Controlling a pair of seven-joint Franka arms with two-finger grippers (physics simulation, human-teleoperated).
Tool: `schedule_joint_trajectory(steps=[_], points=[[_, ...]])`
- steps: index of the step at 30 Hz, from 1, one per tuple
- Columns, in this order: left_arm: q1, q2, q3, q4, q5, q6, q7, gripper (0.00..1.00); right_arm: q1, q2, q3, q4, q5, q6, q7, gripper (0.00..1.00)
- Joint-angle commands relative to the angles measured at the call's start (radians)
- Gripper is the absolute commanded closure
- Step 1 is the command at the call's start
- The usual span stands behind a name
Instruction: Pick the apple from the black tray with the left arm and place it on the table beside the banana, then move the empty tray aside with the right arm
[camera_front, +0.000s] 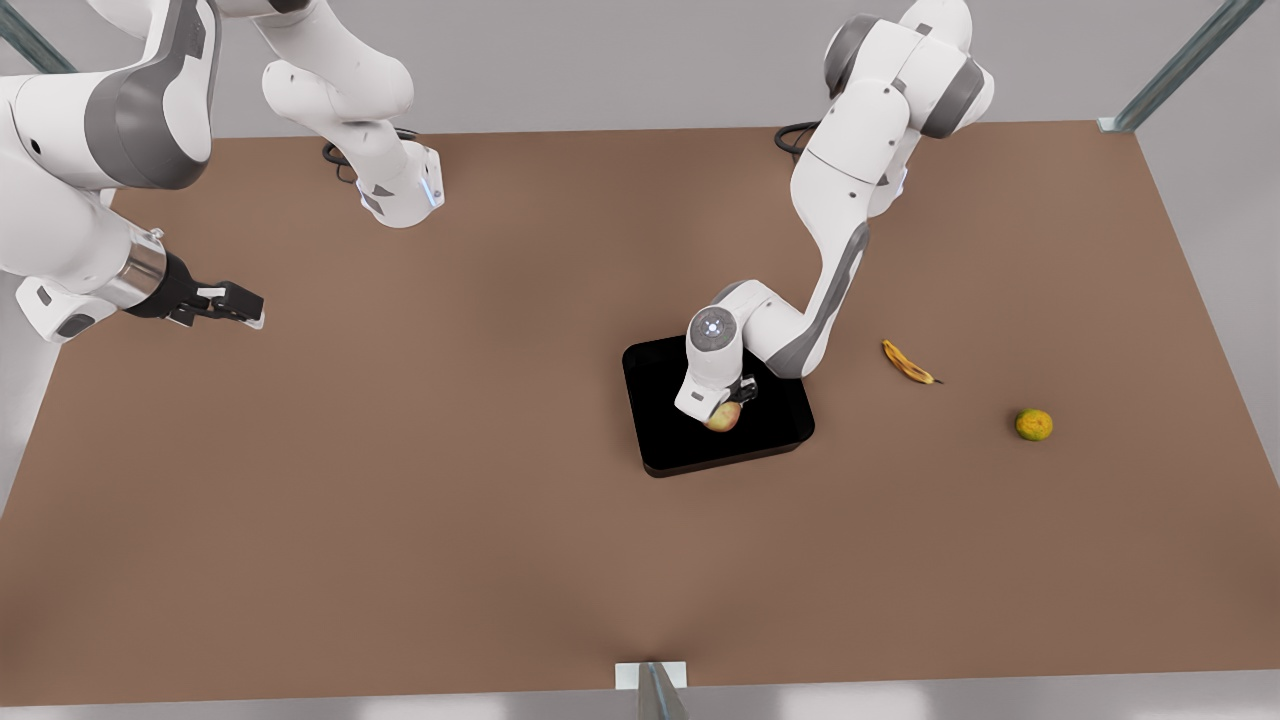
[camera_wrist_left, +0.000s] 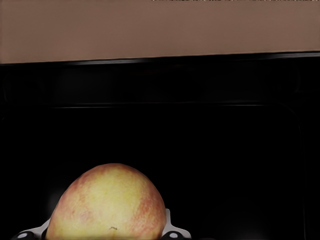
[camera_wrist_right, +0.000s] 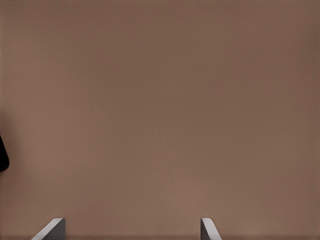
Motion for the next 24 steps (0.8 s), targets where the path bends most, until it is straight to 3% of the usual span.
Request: schedule_joint_trajectory(steps=[1,6,8,12,15,19,24], points=[[0.000,-0.003,0.001,0.002,-0.002,-0.004,-0.028,0.20,0.000,-0.001,0.000,0.000,0.001,0.000,0.001,0.00],[0.029,-0.163,0.004,0.014,-0.010,-0.260,0.102,0.20,0.000,-0.001,0.000,0.000,-0.001,0.000,0.001,0.00],[0.100,-0.275,0.006,0.020,-0.036,-0.460,0.332,0.20,0.002,-0.001,0.001,0.000,-0.001,0.000,0.001,0.00],[0.313,-0.371,0.023,0.001,-0.035,-0.501,0.802,0.20,0.008,-0.001,0.004,0.000,0.002,0.000,-0.003,0.00],[0.552,-0.335,0.023,0.001,-0.036,-0.377,1.185,0.20,0.009,-0.001,0.100,0.000,0.001,-0.005,0.006,0.00],[0.658,-0.293,0.026,-0.151,-0.016,-0.080,1.322,0.20,0.012,-0.001,0.310,0.010,0.001,-0.005,0.013,0.00],[0.721,-0.226,0.026,-0.208,-0.015,0.101,1.371,0.20,0.135,0.011,0.340,0.010,0.002,0.003,0.147,0.00]])
